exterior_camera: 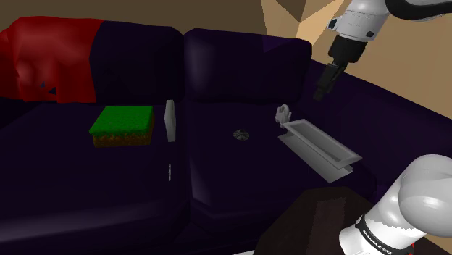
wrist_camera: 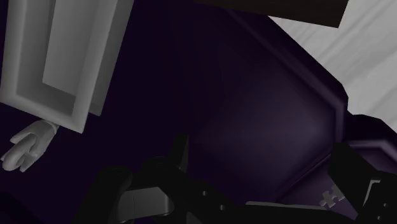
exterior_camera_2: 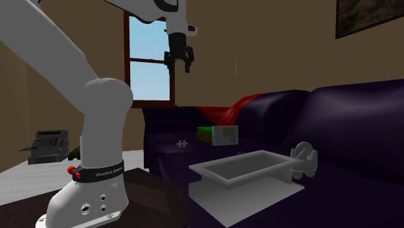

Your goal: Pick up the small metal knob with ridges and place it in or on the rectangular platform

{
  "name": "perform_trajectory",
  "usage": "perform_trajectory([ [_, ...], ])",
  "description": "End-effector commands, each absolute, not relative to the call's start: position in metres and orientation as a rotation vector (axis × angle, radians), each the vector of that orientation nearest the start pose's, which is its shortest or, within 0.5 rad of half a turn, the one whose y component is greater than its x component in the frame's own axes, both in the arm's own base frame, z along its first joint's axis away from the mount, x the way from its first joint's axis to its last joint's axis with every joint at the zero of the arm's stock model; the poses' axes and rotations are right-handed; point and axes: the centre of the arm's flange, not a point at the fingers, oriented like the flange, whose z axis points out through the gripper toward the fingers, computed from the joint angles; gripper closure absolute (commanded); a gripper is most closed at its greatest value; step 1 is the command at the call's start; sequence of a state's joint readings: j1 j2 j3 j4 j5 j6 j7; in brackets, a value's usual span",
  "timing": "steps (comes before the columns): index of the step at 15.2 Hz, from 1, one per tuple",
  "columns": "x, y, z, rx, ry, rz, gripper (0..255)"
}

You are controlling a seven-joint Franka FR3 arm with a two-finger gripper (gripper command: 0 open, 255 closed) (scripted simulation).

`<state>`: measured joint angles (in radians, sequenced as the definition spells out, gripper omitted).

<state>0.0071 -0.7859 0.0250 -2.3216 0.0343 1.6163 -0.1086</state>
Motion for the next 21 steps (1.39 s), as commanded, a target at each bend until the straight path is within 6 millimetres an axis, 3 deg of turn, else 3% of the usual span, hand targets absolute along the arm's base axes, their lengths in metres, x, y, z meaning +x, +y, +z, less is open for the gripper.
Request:
perform_trajectory([
  [1,0.312,0.016,0.611,-3.119,-0.209,-0.127,0],
  [21,0.493,-0.033,0.425,-3.129,-0.160,-0.124,0],
])
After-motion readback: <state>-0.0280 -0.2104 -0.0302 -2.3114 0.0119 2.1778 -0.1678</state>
